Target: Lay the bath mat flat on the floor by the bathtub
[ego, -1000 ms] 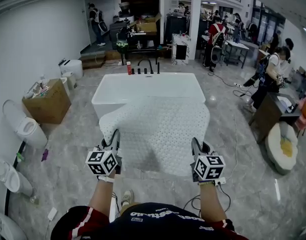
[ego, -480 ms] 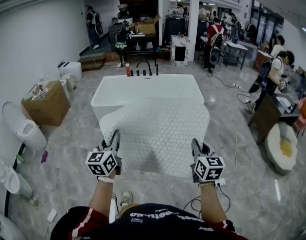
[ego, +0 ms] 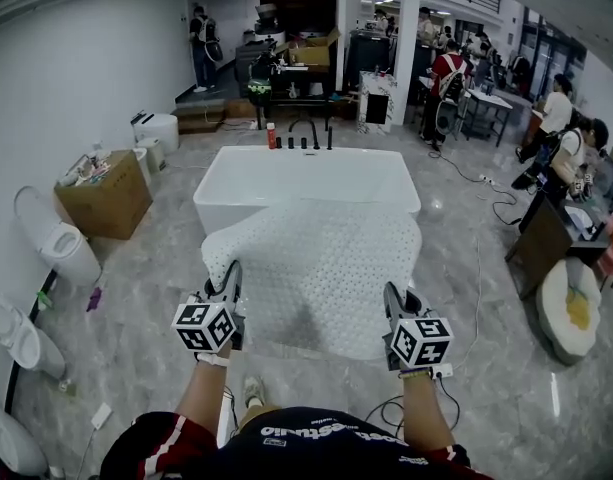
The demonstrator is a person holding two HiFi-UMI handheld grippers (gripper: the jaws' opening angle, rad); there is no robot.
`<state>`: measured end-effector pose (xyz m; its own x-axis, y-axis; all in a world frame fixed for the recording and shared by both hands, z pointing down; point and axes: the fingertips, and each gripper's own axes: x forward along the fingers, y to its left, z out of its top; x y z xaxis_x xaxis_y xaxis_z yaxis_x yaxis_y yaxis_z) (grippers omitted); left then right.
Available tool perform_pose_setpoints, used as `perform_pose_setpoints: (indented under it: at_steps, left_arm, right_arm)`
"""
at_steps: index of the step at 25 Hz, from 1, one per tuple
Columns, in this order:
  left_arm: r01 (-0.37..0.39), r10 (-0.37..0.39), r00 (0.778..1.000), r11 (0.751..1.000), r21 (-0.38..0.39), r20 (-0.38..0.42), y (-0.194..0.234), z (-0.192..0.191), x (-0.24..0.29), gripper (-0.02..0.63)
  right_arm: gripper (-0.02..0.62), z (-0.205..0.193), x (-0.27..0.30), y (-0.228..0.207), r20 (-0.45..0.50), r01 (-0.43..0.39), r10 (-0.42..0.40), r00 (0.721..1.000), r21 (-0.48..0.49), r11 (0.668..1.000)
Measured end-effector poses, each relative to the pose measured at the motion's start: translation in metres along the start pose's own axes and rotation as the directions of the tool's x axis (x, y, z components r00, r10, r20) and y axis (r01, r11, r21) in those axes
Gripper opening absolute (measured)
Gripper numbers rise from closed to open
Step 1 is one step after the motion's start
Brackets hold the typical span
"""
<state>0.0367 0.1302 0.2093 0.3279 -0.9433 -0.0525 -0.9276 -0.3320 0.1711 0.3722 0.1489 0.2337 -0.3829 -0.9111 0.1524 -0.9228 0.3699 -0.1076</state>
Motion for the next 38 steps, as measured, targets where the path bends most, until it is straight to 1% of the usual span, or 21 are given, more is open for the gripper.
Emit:
perform_pose_setpoints:
  at_steps: [5, 13, 15, 18, 22, 27, 30, 34, 38]
  left_arm:
    - [-0.021, 0.021, 1.0, 1.0, 0.003, -0.006, 0.007, 0.0, -0.004, 0.031]
    - [-0.048, 0.048, 0.999, 0.999, 0.019, -0.02, 0.021, -0.004, -0.008, 0.031]
    - [-0.047, 0.047, 0.999, 0.999, 0.017, -0.018, 0.023, -0.007, -0.012, 0.029]
    - [-0.04, 0.04, 0.999, 0.998, 0.039, -0.009, 0.028, -0.009, -0.018, 0.029]
    - [-0.022, 0.022, 1.0, 0.999, 0.034, -0.006, 0.038, -0.011, -0.013, 0.029]
    - [0.026, -0.026, 1.0, 0.999, 0.041, -0.01, 0.041, -0.014, 0.003, 0.029]
    - [0.047, -0.047, 0.999, 0.998, 0.042, -0.007, 0.049, -0.011, 0.017, 0.029]
    - [0.08, -0.08, 0.997, 0.995, 0.057, 0.002, 0.063, -0.003, 0.038, 0.029]
    - [0.105, -0.106, 0.994, 0.994, 0.038, 0.03, 0.082, 0.01, 0.061, 0.029]
  right_arm:
    - [0.046, -0.005, 0.006, 0.007, -0.009, -0.018, 0.018, 1.0, -0.012, 1.0]
    - [0.046, -0.007, 0.017, 0.015, -0.008, -0.063, 0.063, 0.998, 0.002, 0.998]
    - [0.046, -0.009, 0.02, 0.017, -0.008, -0.079, 0.079, 0.997, 0.001, 0.997]
    - [0.046, -0.011, 0.023, 0.026, -0.004, -0.107, 0.107, 0.994, 0.011, 0.994]
    - [0.046, -0.011, 0.034, 0.035, 0.003, -0.138, 0.138, 0.99, 0.026, 0.99]
    - [0.046, -0.013, 0.05, 0.035, -0.007, -0.121, 0.121, 0.993, 0.034, 0.992]
    - [0.046, -0.009, 0.064, 0.036, -0.012, -0.094, 0.094, 0.996, 0.011, 0.996]
    - [0.046, 0.001, 0.087, 0.04, -0.007, -0.068, 0.068, 0.998, -0.004, 0.998]
    - [0.046, 0.02, 0.113, 0.043, 0.026, -0.059, 0.059, 0.998, -0.013, 0.998]
